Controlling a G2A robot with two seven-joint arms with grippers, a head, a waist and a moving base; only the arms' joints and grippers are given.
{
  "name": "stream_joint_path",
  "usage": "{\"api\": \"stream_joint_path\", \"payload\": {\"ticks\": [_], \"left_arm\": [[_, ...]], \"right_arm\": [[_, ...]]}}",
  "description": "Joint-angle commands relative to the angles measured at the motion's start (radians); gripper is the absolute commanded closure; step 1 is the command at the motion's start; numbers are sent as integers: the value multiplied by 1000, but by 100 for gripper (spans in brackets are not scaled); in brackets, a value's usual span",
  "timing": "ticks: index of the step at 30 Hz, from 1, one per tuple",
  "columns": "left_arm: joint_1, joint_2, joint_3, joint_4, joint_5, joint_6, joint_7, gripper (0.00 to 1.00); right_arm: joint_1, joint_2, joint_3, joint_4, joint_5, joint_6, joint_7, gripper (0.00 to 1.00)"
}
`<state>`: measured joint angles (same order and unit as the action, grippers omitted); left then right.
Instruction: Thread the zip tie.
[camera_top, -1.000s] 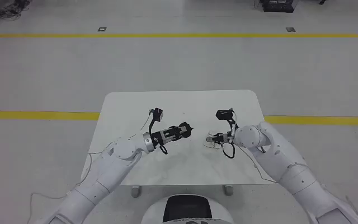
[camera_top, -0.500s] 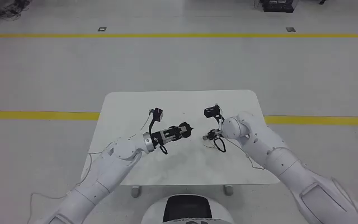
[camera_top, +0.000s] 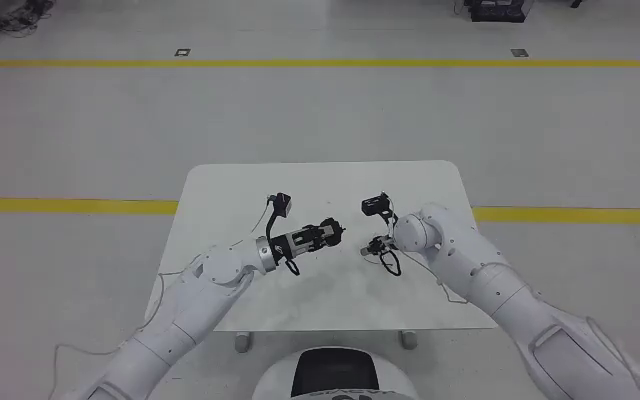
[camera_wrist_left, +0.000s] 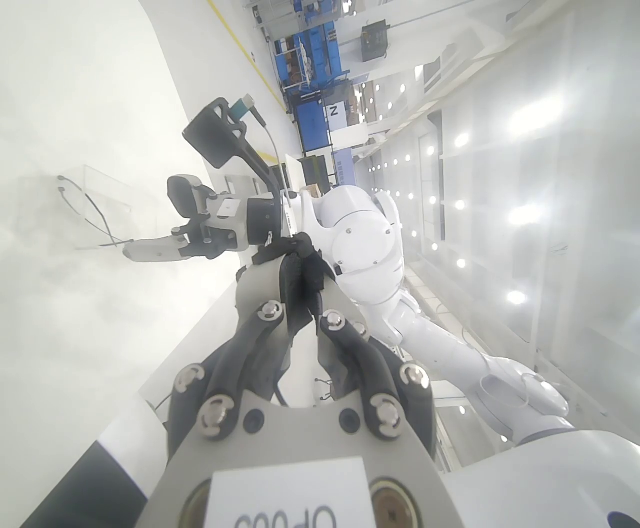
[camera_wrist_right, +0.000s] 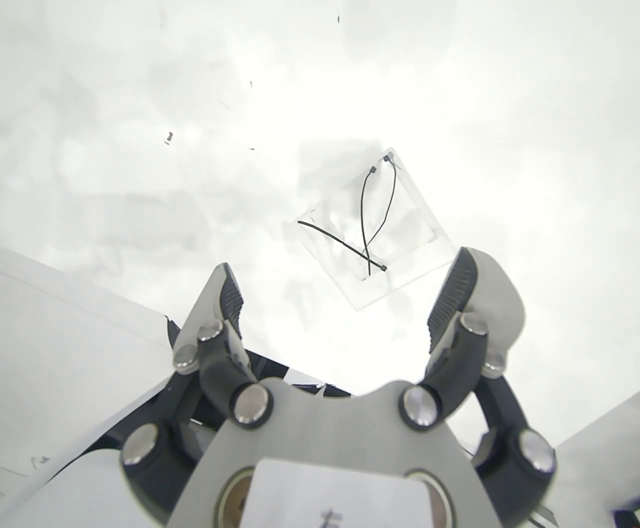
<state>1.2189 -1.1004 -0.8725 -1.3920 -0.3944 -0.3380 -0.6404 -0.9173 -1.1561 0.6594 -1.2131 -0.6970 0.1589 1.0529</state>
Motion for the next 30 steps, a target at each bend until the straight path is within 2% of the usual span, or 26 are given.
{"api": "stream_joint_path", "payload": {"ticks": [1, 7, 8, 9, 10, 14, 21, 30], "left_arm": [[0, 0, 0, 0, 0, 0, 0, 100], [0, 0, 0, 0, 0, 0, 0, 100], [0, 0, 0, 0, 0, 0, 0, 100], [0, 0, 0, 0, 0, 0, 0, 100], [0, 0, 0, 0, 0, 0, 0, 100], [0, 0, 0, 0, 0, 0, 0, 100], [0, 0, 0, 0, 0, 0, 0, 100], [0, 0, 0, 0, 0, 0, 0, 100]], "right_arm": [[-7, 3, 6, -17, -13, 3, 9, 0], [-36, 16, 26, -85, -74, 10, 29, 0], [-44, 19, 32, -95, -83, 11, 32, 9], [-49, 21, 36, -102, -90, 12, 36, 37], [-54, 23, 41, -108, -95, 13, 39, 51], [-71, 28, 58, -120, -102, 3, 48, 64], [-80, 23, 67, -89, -95, -30, 28, 70], [-55, -10, 30, 15, -81, -63, -30, 85]]}}
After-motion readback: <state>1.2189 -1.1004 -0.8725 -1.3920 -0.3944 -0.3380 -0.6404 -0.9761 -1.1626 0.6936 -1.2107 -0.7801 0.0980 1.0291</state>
